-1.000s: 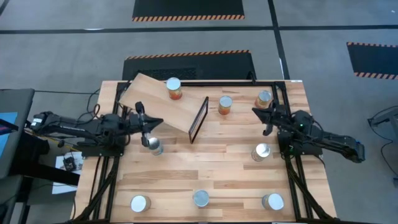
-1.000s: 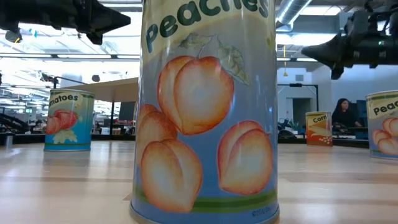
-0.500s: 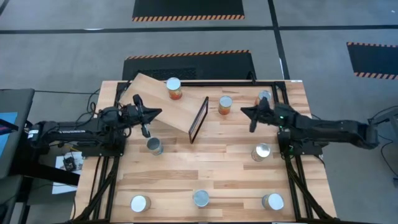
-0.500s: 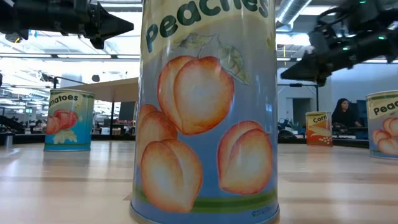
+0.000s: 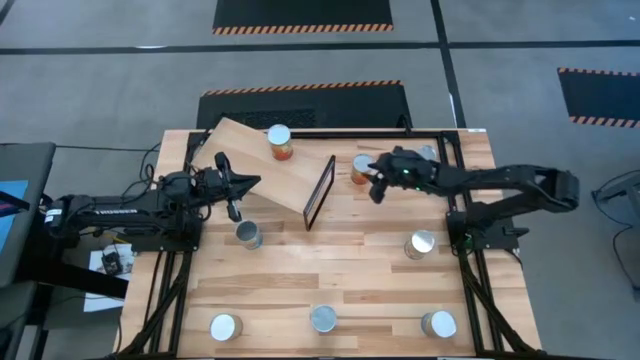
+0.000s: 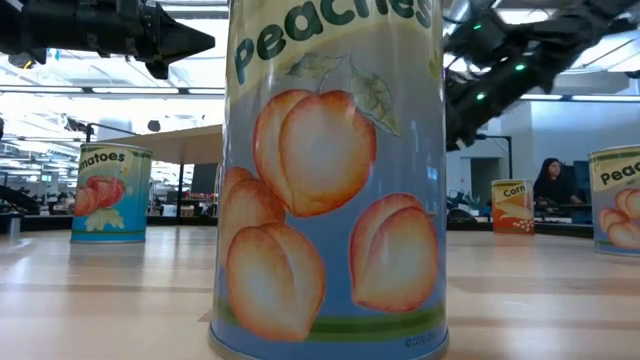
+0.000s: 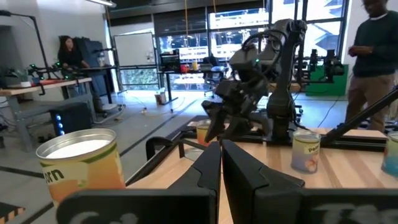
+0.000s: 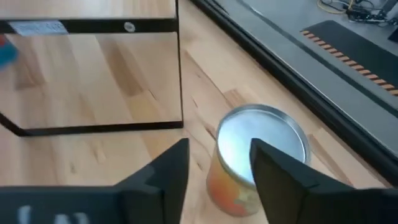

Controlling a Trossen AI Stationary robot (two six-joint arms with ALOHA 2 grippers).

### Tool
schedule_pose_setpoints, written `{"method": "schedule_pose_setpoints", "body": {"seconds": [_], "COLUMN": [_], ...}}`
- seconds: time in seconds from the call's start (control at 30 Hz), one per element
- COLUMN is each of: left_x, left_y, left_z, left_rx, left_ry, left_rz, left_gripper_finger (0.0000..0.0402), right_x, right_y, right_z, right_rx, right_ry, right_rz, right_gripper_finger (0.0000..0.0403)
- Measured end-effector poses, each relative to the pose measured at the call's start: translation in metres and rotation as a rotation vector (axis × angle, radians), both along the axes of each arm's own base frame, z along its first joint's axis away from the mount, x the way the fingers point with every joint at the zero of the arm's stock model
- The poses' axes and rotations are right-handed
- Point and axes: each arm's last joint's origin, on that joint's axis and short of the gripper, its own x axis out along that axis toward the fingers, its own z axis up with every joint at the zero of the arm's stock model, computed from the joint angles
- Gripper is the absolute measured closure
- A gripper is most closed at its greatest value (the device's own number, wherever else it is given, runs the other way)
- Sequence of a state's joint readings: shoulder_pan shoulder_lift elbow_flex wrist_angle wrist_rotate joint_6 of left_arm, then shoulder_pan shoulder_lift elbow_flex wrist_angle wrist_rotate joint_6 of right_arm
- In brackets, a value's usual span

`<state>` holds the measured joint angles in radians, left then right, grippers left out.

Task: Pick and place cans onto a shelf
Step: Put the top canned green beans on the shelf

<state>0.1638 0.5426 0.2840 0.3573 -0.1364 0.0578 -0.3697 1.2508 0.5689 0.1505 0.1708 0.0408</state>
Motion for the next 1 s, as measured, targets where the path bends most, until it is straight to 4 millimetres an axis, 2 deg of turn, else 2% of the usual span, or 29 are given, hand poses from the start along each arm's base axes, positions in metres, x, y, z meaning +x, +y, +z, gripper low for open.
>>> {"method": "schedule_pose_setpoints", "body": {"seconds": [0.13,0.3,0.63,0.8,1.0], "left_x": [0.000,0.000,0.000,0.000,0.000], "left_y": [0.000,0.000,0.000,0.000,0.000], "left_z": [-0.001,-0.002,-0.004,-0.004,-0.005], "left_rx": [-0.007,-0.011,-0.021,-0.021,-0.022], "left_ry": [0.005,0.017,0.040,0.041,0.048], "left_rz": [0.001,0.001,0.000,0.007,0.008], "left_gripper_finger": [0.0396,0.0396,0.0396,0.0396,0.0396], "right_x": [0.016,0.030,0.049,0.050,0.045], "right_y": [-0.006,-0.013,-0.022,-0.022,-0.025], "right_z": [-0.002,-0.010,-0.023,-0.026,-0.021], "right_rx": [-0.028,-0.058,-0.104,-0.101,-0.110], "right_ry": [0.063,0.148,0.233,0.243,0.244], "right_rz": [0.011,0.015,-0.033,-0.031,-0.024], "right_gripper_finger": [0.0182,0.0194,0.0279,0.0326,0.0374]}}
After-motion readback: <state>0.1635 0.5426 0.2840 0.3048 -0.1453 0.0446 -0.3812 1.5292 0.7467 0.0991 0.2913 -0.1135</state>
